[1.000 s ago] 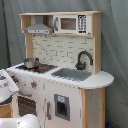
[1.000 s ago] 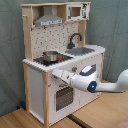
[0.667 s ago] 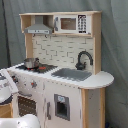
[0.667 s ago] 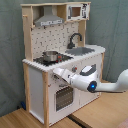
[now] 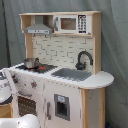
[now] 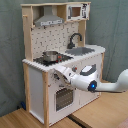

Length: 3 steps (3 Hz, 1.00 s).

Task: Play with the kitchen

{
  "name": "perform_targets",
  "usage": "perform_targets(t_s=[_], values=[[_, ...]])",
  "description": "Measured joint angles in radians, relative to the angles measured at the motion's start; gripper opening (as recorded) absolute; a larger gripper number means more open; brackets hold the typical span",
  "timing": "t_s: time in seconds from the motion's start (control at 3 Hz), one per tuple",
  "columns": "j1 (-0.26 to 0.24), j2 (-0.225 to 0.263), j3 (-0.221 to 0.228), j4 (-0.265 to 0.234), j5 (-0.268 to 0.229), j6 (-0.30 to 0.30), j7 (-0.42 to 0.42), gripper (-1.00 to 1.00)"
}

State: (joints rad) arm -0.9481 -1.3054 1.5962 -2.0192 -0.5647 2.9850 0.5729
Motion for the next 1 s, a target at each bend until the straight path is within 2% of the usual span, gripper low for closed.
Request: perform_targets(t_s=[1.0], values=[[0.0,0.0,-0.002,-0.004,0.0,0.015,0.316,-1.0]])
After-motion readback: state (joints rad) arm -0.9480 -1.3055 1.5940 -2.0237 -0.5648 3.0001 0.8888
